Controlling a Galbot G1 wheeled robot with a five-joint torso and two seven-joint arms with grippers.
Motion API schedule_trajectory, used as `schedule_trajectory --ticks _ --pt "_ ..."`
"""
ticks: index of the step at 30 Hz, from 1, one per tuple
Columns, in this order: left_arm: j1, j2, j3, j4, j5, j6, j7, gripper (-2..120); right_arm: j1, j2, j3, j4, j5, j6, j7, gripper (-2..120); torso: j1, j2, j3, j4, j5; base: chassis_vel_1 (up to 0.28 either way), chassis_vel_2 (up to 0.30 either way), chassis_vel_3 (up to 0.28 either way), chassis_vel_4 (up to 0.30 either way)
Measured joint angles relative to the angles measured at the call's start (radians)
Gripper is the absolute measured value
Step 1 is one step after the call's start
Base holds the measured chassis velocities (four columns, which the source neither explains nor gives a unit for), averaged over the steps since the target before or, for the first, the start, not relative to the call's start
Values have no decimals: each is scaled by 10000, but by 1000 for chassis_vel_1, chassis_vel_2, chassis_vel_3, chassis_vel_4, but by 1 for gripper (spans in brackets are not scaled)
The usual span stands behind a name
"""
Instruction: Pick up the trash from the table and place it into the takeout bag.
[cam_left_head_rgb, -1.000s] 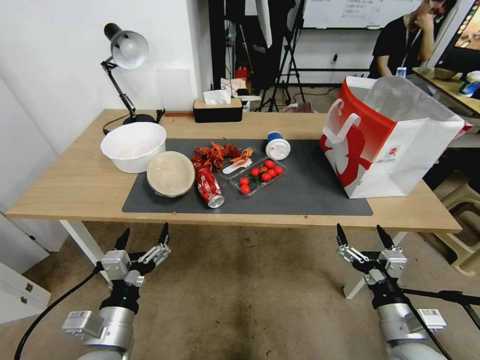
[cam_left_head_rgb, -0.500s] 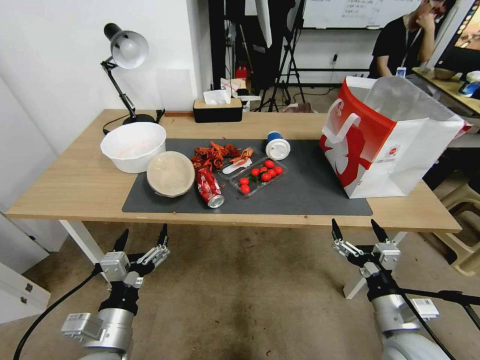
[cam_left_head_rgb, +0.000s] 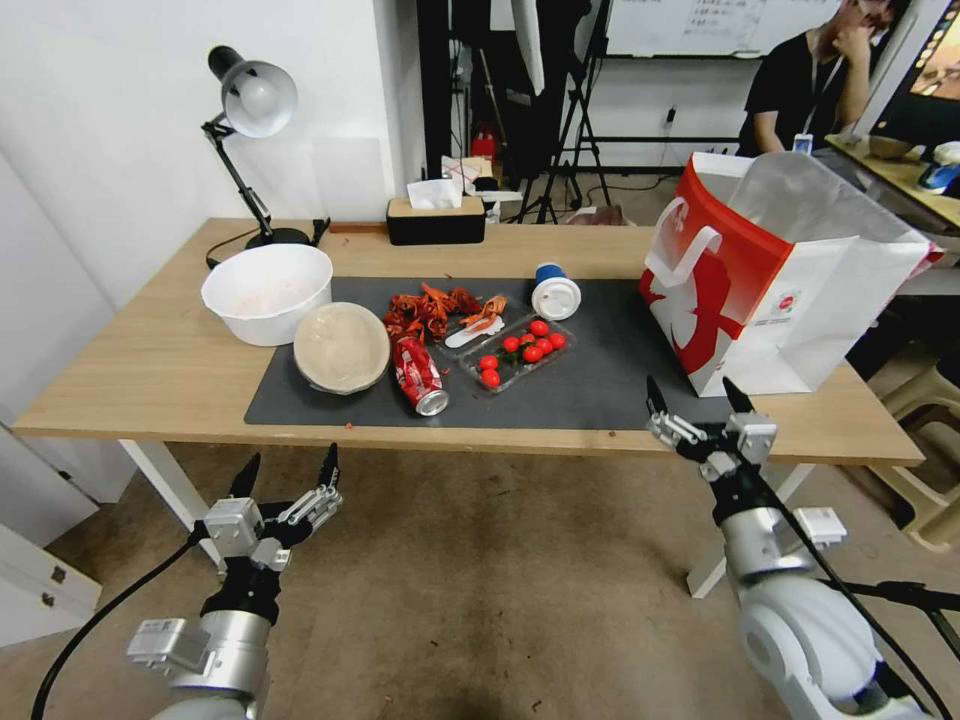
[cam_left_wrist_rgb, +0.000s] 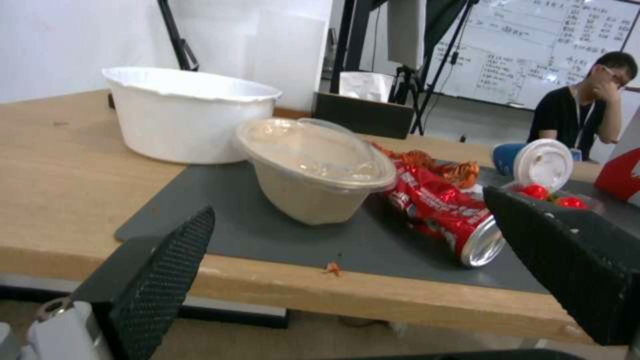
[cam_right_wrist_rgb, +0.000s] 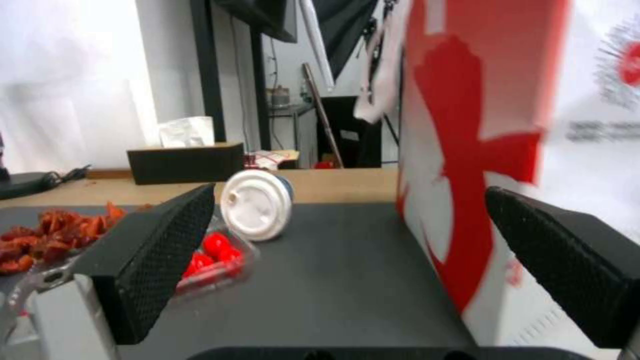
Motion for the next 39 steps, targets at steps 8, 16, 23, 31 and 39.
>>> schedule_trajectory --ticks 8,16,23,31,39 --pt "54 -65 -33 -45 29 -13 4 100 1576 -172 -1175 -163 90 -894 387 100 0 0 0 7 0 0 0 0 0" --pt "52 -101 -21 -78 52 -14 5 100 2273 -209 -1629 -282 285 -1278 522 100 0 -1 0 7 0 0 0 0 0" --pt "52 -100 -30 -119 76 -5 2 100 3053 -294 -2085 -385 855 -1709 781 100 0 0 0 4 -2 0 0 0 0" --pt "93 -195 -30 -237 216 43 0 100 4337 -250 -2603 -857 1730 -2241 1130 100 0 -1 0 4 -1 0 0 0 0" --pt "94 -298 -40 -288 182 214 -1 100 6208 279 -3473 -2373 2119 -2645 1218 100 1 -1 0 5 0 0 0 0 0"
